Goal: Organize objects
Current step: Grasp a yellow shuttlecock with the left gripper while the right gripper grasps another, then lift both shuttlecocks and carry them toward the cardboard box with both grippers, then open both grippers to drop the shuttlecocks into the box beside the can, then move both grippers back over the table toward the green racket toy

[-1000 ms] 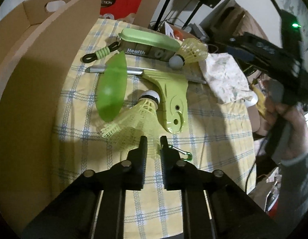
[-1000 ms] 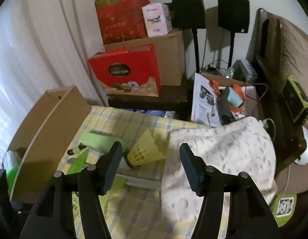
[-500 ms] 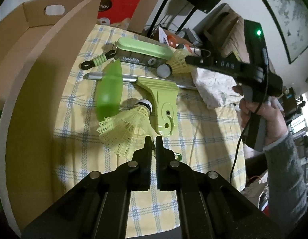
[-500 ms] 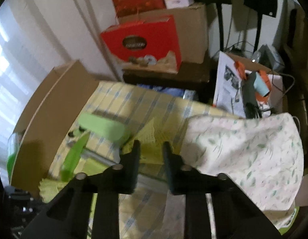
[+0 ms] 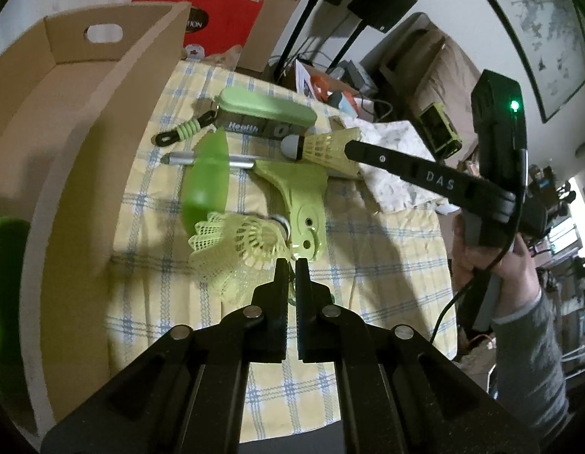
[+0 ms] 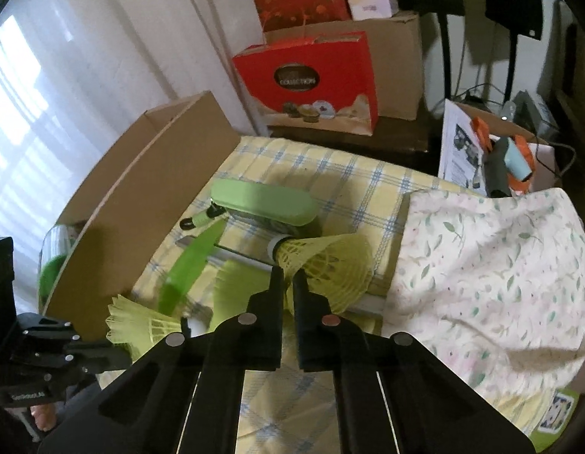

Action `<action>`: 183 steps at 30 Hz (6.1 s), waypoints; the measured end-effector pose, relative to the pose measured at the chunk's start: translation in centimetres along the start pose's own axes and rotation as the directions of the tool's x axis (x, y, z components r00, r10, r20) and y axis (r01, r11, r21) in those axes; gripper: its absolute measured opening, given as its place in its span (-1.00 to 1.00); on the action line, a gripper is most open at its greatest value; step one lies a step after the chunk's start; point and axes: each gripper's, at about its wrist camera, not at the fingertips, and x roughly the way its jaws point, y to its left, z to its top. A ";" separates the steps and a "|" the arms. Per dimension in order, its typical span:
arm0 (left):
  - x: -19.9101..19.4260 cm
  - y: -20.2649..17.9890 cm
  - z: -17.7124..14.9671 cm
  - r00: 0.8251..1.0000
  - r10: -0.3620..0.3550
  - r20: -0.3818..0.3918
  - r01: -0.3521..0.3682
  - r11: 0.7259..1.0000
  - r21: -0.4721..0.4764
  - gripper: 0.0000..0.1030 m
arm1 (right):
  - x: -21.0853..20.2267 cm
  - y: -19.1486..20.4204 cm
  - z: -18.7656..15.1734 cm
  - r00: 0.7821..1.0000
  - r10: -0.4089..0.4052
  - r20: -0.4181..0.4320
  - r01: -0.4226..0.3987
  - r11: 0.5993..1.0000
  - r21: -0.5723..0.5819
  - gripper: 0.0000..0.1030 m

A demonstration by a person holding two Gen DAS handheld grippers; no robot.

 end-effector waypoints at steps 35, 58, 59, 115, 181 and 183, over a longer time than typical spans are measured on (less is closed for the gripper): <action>1.8 1.5 -0.4 0.996 0.046 -0.081 -0.046 0.999 -0.008 -0.91 | 1.8 0.6 -0.1 0.993 -0.116 -0.011 0.117 0.989 0.089 -0.29; -6.7 -0.7 3.8 0.995 -0.006 0.103 0.003 1.000 0.031 -0.97 | -4.1 5.9 1.2 0.987 -0.106 0.125 0.103 0.994 0.031 -0.95; -7.2 -0.5 4.0 0.994 0.001 0.111 -0.004 1.000 0.025 -0.97 | -4.6 6.5 1.4 0.986 -0.103 0.133 0.101 0.995 0.025 -0.95; -14.7 12.4 4.3 0.962 0.227 0.153 -0.203 0.967 -0.156 0.39 | -0.7 22.4 3.3 0.998 -0.036 0.046 0.042 0.988 -0.146 0.27; 1.1 -4.1 3.3 0.967 0.253 0.005 -0.250 0.951 0.182 0.65 | -5.8 0.1 -4.8 0.986 -0.163 -0.015 0.161 0.945 0.285 -0.18; 1.7 -4.0 3.3 0.969 0.248 -0.007 -0.243 0.954 0.177 0.50 | -5.2 0.0 -4.8 0.991 -0.134 -0.017 0.133 0.946 0.296 -0.19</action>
